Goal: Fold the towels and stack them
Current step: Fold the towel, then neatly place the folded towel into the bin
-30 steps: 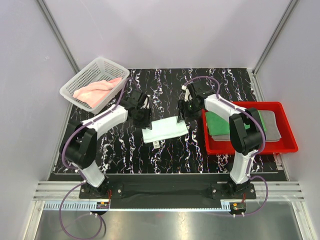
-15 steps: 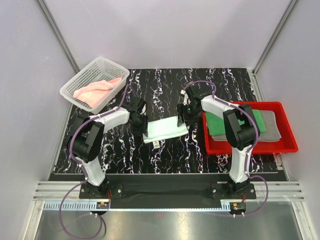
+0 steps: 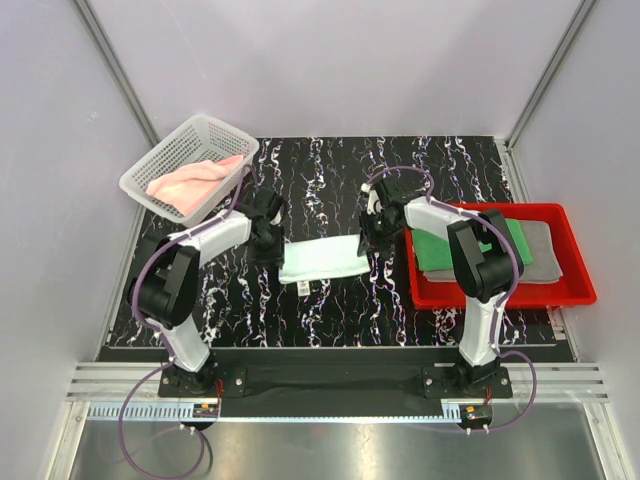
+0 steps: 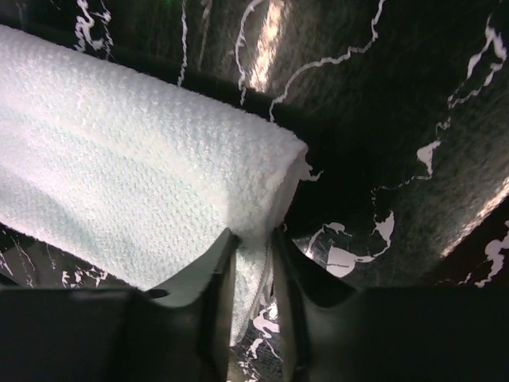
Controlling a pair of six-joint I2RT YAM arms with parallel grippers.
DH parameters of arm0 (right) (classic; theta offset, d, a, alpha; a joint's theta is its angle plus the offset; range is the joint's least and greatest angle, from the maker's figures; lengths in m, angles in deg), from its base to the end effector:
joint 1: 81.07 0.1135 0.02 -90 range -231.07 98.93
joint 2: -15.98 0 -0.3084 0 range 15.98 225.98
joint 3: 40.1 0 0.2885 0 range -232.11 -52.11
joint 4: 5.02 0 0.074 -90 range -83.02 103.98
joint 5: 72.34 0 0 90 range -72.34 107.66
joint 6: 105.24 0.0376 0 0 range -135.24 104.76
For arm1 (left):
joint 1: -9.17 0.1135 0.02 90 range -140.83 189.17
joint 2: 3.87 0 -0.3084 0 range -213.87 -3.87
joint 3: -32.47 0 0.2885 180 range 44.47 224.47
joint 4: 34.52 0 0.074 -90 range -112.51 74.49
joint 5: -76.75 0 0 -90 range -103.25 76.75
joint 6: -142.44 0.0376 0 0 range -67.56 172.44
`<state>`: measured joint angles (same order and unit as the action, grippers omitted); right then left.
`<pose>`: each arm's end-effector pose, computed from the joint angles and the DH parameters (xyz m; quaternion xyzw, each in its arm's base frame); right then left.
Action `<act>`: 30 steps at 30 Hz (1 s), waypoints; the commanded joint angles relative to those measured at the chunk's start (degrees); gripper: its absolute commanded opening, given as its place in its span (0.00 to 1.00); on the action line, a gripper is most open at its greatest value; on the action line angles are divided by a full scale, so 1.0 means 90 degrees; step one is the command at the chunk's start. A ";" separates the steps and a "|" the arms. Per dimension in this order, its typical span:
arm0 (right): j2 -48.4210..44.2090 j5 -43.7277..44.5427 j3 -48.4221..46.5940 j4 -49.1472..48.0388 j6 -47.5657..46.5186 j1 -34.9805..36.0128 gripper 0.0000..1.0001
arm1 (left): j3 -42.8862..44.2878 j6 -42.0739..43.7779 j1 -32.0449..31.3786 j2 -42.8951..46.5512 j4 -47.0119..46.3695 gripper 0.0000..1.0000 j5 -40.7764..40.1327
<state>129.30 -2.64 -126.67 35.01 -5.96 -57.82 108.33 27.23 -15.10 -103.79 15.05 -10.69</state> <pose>0.4017 0.1868 0.1664 -0.1525 0.9527 0.2212 0.1418 0.3348 -0.1528 0.1926 -0.0049 0.9896 -0.0796 0.1200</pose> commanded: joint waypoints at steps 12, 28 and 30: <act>-0.0831 -0.0196 0.1136 -0.0644 0.0395 0.0025 0.00 | 0.0719 0.0848 0.0441 0.2351 0.0749 0.45 -0.1584; -0.2590 0.0926 0.0562 0.2029 0.0248 -0.0141 0.00 | 0.0317 0.1092 0.0597 0.2616 0.0524 0.46 -0.1360; -0.2746 0.1072 0.0405 0.2323 0.0180 -0.0345 0.00 | 0.0269 0.1102 0.0607 0.2665 0.0524 0.46 -0.1369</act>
<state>108.10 3.26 -119.31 49.13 -3.12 -58.54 111.17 36.19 -9.94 -80.95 21.93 -23.34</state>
